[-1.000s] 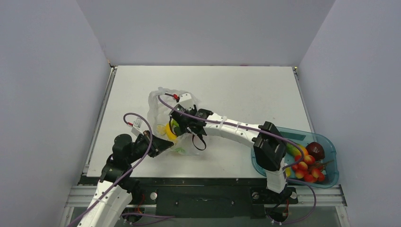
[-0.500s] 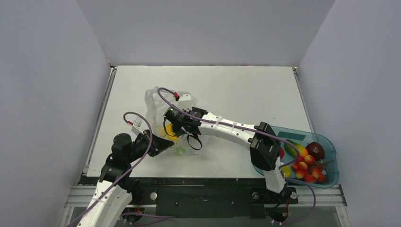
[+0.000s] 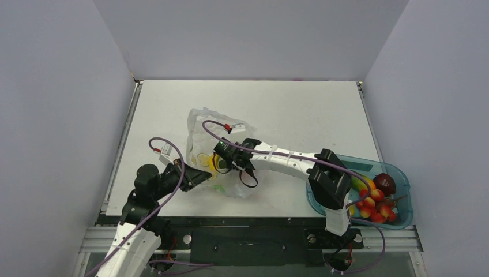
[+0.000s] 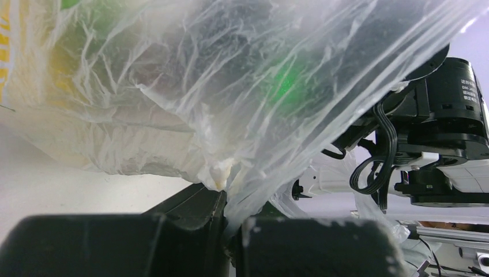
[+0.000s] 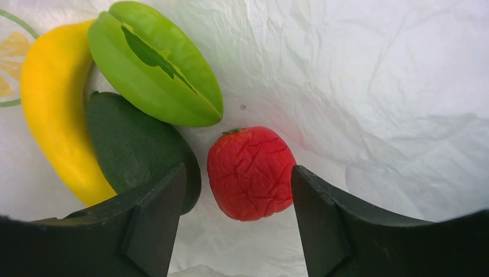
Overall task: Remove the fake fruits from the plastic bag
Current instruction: Take out the fake fruit from the plastic bag.
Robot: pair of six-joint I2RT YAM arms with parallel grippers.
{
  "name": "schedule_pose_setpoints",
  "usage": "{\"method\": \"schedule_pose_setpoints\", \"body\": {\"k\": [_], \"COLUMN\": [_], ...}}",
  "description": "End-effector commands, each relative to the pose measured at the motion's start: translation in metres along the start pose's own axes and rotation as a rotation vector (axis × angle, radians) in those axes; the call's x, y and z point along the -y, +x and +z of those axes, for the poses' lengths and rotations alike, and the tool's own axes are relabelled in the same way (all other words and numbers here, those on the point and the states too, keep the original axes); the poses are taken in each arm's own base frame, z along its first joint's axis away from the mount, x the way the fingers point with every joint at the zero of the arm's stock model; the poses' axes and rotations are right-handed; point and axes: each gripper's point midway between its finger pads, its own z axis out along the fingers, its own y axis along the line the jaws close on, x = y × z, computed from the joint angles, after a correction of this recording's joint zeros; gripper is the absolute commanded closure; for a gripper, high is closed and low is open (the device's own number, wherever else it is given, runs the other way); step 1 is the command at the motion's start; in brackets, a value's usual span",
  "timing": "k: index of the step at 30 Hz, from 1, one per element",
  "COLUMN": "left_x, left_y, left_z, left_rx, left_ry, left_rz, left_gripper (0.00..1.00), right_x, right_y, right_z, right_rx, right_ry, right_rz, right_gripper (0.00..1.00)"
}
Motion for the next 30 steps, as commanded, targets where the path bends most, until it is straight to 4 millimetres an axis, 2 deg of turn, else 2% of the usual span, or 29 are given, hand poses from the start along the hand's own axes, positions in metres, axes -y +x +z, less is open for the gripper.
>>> {"method": "schedule_pose_setpoints", "body": {"k": [1,3,6,8,11,14,18,22,30], "left_x": [0.011,0.01,0.008,0.004,-0.006,-0.007,-0.011,-0.011,-0.029], "left_y": [-0.002,-0.001,0.0,0.001,0.005,0.008,0.007,0.007,0.014], "left_z": [-0.003,-0.004,-0.004,-0.002,0.001,0.001,0.001,0.002,0.005], "left_rx": [0.007,0.005,0.001,0.002,-0.008,-0.015,-0.004,0.001,-0.022], "left_ry": [0.039,0.036,0.03,0.027,0.023,0.028,0.018,0.023,-0.012], "left_rz": [0.03,0.028,0.028,0.024,-0.006,-0.019,-0.028,-0.03,-0.039], "left_gripper": [1.0,1.0,1.0,1.0,1.0,1.0,1.0,1.0,1.0], "right_x": [0.011,0.014,0.012,0.007,-0.002,0.003,0.009,0.02,0.021], "right_y": [-0.012,-0.005,0.008,0.005,-0.009,-0.012,0.005,0.03,0.054], "right_z": [-0.014,-0.011,-0.013,-0.017,-0.026,-0.036,-0.041,-0.04,-0.035], "right_rx": [0.065,0.054,0.073,0.113,0.159,0.156,0.11,0.063,0.019], "right_ry": [0.02,0.036,0.049,0.053,0.052,0.068,0.041,0.056,0.056], "right_rz": [0.011,0.001,-0.079,-0.135,-0.192,-0.226,-0.242,-0.279,-0.323], "right_gripper": [0.37,0.37,0.31,0.28,0.26,0.24,0.22,0.22,0.22]}}
